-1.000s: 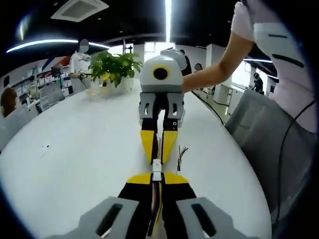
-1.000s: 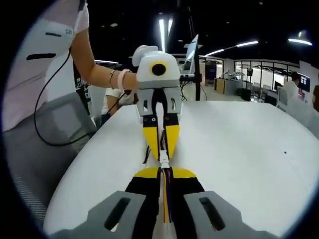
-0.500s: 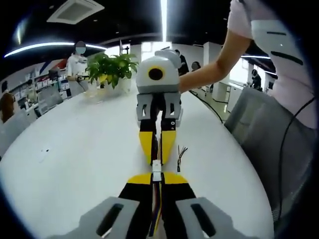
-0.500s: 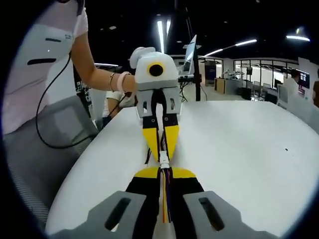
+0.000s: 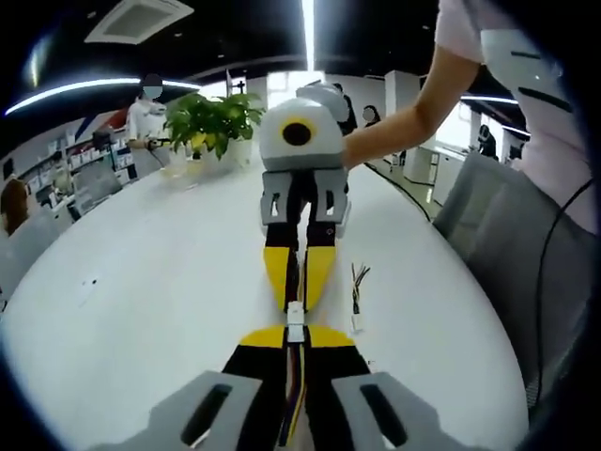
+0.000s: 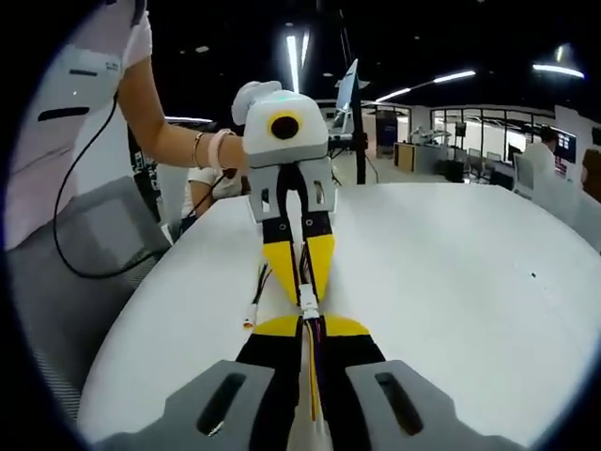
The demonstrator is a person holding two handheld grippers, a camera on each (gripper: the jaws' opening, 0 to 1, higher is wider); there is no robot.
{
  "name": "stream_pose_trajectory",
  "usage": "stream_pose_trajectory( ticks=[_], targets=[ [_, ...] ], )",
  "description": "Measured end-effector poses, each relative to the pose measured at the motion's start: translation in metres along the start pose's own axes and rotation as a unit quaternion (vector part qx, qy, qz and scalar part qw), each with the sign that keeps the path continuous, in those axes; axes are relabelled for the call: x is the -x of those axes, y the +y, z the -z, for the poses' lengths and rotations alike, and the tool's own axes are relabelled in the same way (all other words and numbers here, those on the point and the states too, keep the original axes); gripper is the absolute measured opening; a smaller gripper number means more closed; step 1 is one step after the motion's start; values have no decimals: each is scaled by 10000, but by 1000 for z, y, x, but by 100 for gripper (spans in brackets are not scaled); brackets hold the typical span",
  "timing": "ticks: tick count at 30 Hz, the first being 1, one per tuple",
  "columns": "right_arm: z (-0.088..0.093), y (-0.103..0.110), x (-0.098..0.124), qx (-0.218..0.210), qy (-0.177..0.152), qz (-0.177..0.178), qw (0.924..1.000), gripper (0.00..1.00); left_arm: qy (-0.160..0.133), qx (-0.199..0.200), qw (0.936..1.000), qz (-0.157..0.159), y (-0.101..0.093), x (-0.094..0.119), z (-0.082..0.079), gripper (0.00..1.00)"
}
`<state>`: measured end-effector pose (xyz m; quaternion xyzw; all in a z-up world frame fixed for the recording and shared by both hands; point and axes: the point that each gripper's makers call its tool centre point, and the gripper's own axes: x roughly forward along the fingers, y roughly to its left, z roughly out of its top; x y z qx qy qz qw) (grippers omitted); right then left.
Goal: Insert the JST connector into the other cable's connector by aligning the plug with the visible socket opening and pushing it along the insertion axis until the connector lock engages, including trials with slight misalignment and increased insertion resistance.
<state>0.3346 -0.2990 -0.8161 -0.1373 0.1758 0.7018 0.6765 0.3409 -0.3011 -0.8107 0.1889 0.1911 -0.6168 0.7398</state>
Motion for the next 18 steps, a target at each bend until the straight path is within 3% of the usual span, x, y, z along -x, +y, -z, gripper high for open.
stream_pose_trajectory(
  ticks=[7, 10, 16, 18],
  targets=[
    [15, -2, -9, -100, 119, -32, 9999, 3, 184, 28, 9998, 66, 1, -8, 14, 0],
    [21, 2, -13, 77, 250, -81, 9996, 3, 303, -3, 9995, 134, -3, -12, 20, 0],
    [22, 2, -13, 63, 200, -49, 9998, 3, 347, -74, 9993, 109, -4, -11, 22, 0],
    [22, 3, -14, 39, 198, -52, 9998, 3, 366, 71, 9992, 111, -4, -12, 24, 0]
  ],
)
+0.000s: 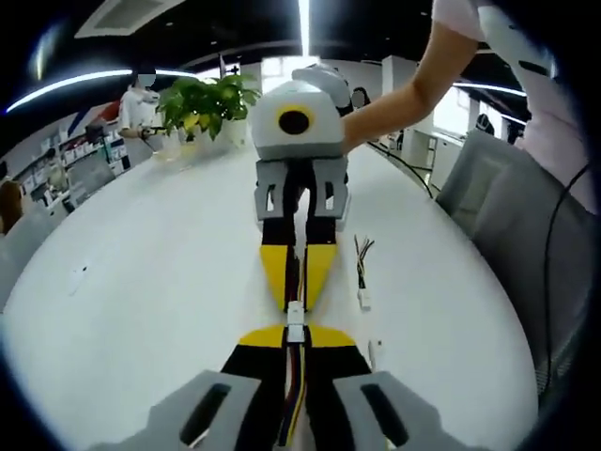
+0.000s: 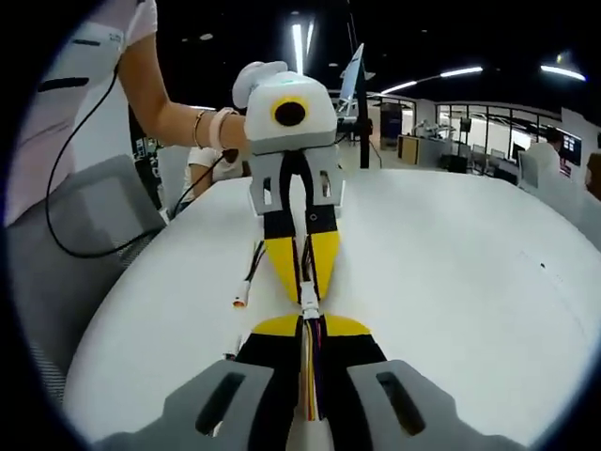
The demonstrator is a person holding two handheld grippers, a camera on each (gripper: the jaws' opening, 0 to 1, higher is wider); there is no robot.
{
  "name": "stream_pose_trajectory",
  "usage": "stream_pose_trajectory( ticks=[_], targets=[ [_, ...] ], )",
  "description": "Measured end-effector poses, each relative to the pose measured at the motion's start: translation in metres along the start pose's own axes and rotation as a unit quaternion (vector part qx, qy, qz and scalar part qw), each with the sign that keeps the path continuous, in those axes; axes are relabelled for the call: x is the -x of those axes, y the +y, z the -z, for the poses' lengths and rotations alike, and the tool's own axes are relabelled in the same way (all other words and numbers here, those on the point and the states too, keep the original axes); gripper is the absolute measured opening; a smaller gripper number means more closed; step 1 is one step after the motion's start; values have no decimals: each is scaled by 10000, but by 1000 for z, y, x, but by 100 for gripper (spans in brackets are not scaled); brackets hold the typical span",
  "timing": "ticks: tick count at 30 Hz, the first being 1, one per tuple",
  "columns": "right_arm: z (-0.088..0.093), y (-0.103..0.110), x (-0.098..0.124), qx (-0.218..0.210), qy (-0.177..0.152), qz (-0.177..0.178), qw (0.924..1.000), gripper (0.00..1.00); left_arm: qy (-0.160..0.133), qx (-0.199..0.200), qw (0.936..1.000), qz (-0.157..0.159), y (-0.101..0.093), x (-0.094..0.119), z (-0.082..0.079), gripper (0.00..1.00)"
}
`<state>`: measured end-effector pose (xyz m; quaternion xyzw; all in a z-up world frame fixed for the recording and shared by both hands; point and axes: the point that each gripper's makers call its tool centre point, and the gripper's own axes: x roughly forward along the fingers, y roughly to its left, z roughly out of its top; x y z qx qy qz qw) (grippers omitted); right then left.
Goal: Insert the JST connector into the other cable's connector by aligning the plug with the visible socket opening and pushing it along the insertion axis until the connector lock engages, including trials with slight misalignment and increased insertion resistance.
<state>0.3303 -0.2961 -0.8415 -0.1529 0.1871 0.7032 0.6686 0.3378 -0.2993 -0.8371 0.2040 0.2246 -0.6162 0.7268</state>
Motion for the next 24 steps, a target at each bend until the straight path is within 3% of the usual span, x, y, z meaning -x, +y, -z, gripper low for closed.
stream_pose_trajectory(
  ticks=[24],
  targets=[
    [8, 4, -4, 7, 60, 54, 10000, 4, 58, -36, 10000, -67, -6, -5, 9, 0]
  ],
)
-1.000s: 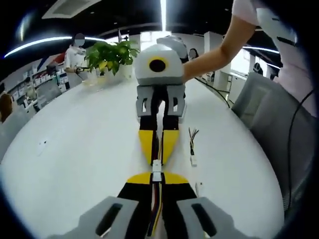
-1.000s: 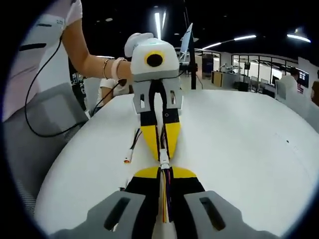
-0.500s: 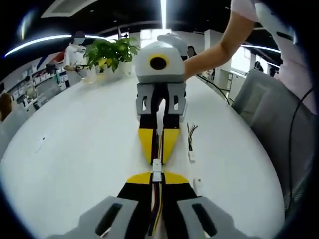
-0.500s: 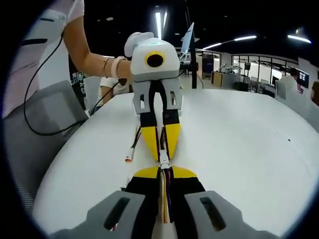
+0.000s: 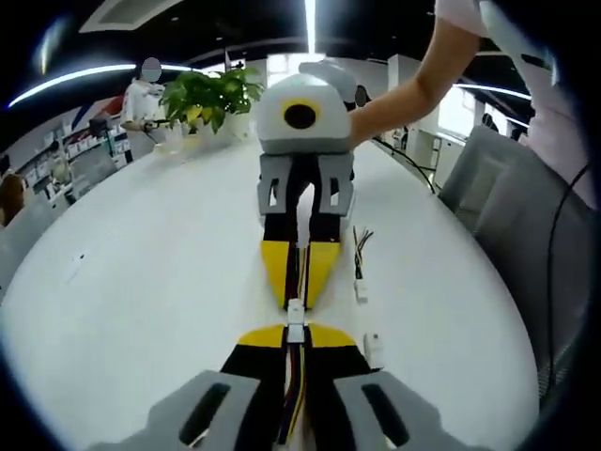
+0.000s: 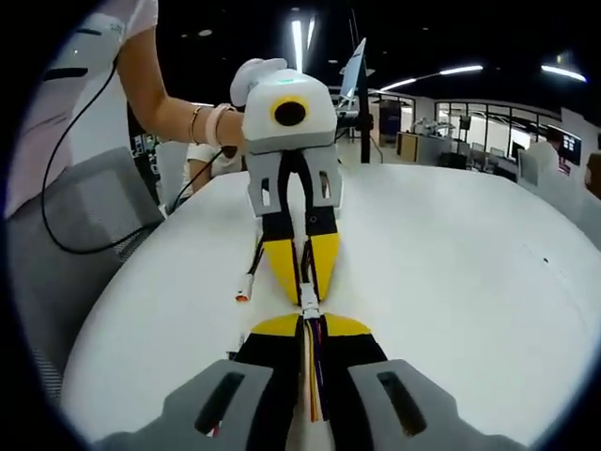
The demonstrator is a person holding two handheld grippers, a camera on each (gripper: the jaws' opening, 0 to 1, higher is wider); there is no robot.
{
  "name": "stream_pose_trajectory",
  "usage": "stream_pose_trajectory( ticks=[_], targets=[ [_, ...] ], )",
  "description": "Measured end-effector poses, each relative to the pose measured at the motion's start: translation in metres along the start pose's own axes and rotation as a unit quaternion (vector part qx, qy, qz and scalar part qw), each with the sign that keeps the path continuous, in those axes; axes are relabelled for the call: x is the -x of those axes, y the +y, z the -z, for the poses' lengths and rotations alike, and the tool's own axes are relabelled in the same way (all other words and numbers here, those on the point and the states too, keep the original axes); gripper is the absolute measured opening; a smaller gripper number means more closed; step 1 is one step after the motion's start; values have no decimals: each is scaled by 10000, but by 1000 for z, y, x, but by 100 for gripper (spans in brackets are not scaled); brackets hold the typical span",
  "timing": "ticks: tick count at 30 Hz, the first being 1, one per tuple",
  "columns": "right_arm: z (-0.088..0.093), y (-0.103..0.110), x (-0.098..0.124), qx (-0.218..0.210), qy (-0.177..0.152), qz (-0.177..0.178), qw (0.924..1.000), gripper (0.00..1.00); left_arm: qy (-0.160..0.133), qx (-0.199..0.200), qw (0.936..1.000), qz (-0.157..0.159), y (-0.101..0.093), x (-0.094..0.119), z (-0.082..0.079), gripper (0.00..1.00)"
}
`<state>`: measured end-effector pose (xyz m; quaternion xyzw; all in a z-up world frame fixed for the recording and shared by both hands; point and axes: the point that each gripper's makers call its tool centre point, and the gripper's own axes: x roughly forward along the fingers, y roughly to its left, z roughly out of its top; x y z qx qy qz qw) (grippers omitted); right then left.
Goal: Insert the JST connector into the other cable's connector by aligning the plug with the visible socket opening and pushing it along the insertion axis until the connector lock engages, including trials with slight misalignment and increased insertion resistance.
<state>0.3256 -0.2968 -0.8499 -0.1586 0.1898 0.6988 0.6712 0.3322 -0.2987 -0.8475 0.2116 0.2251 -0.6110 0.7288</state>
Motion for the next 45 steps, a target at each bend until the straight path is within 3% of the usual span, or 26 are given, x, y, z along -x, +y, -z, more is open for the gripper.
stream_pose_trajectory(
  ticks=[29, 40, 45],
  targets=[
    [-7, -2, 4, 215, -52, 263, 9994, 8, 117, -97, 9997, -211, 1, 5, 0, 4],
    [-22, 4, 16, 329, -137, 358, 9987, 8, -59, -181, 9986, -490, 3, 20, -19, 5],
    [-30, 8, 24, 395, -188, 450, 9980, 10, -179, -253, 9972, -682, -7, 28, -30, 5]
  ],
)
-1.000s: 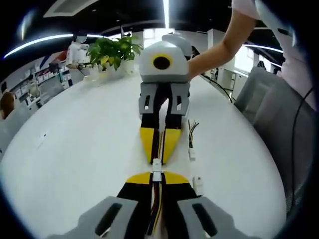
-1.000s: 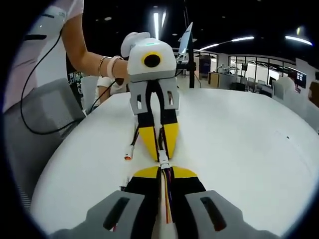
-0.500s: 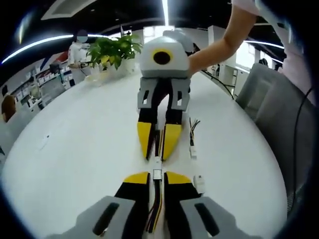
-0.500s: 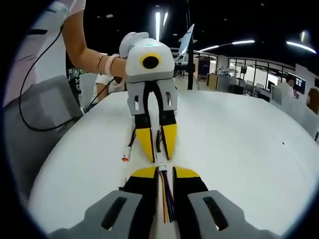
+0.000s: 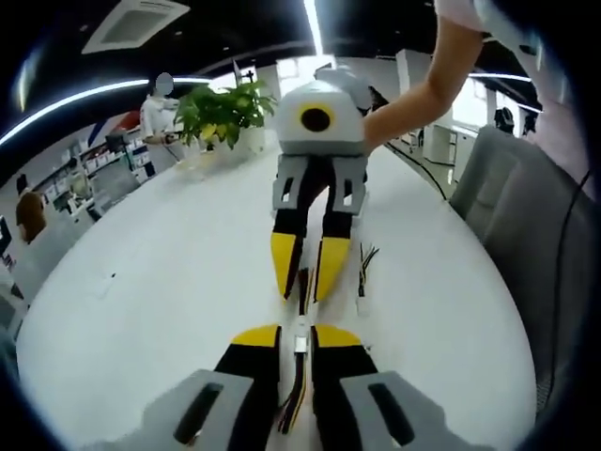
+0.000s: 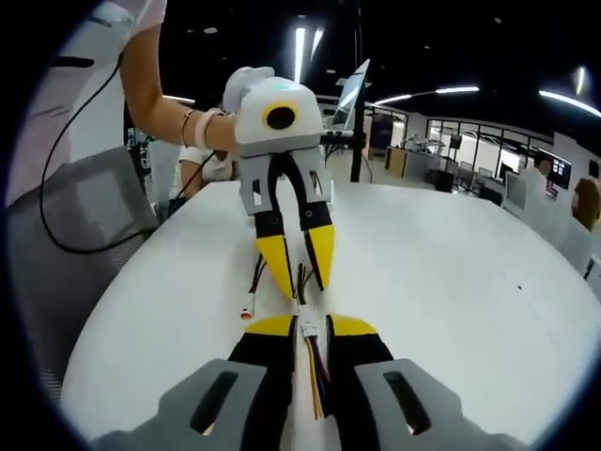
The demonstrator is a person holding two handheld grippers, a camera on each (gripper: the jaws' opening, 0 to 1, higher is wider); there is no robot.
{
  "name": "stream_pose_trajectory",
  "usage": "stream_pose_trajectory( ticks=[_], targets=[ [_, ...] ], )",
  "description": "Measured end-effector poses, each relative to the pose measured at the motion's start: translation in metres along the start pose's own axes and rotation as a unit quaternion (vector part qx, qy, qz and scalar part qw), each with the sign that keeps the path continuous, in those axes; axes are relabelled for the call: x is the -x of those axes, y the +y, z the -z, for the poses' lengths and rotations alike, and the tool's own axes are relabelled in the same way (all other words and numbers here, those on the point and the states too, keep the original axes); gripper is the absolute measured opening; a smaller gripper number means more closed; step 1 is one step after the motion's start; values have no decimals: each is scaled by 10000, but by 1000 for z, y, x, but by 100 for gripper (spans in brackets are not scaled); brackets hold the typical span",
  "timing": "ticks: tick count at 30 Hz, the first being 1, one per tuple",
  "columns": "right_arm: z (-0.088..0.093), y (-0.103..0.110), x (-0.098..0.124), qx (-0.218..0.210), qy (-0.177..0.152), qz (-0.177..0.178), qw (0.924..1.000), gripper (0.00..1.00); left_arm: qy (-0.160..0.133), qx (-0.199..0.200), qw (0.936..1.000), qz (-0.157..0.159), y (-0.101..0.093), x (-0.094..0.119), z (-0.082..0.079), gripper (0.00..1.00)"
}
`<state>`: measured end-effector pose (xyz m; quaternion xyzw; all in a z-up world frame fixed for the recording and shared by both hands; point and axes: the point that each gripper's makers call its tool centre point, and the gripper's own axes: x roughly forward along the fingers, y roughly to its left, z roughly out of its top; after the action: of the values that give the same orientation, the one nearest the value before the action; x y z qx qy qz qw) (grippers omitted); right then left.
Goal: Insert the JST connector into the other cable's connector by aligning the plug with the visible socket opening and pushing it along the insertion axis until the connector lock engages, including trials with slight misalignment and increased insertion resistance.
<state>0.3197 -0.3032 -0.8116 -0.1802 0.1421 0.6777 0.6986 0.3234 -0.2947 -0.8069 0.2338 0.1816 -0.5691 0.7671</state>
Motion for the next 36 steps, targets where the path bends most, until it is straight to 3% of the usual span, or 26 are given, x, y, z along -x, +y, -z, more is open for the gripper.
stream_pose_trajectory(
  ticks=[6, 11, 21, 26, 36],
  targets=[
    [-10, 7, 12, 84, -70, 73, 9999, 10, 72, -33, 10000, -7, -13, 7, 0, 5],
    [-18, 13, 17, -16, -202, 26, 9998, 10, -86, 15, 10000, -49, -20, 14, -10, 5],
    [-34, 22, 20, 107, -311, 3, 9995, 11, -29, -383, 9992, -81, -30, 17, -18, 5],
    [-29, 27, 22, 116, -258, -37, 9996, 12, -4, -366, 9993, -45, -36, 17, -12, 5],
    [-1, 46, 23, 63, 38, -171, 9998, 13, 156, -287, 9994, -106, -40, 15, 7, 8]
  ],
)
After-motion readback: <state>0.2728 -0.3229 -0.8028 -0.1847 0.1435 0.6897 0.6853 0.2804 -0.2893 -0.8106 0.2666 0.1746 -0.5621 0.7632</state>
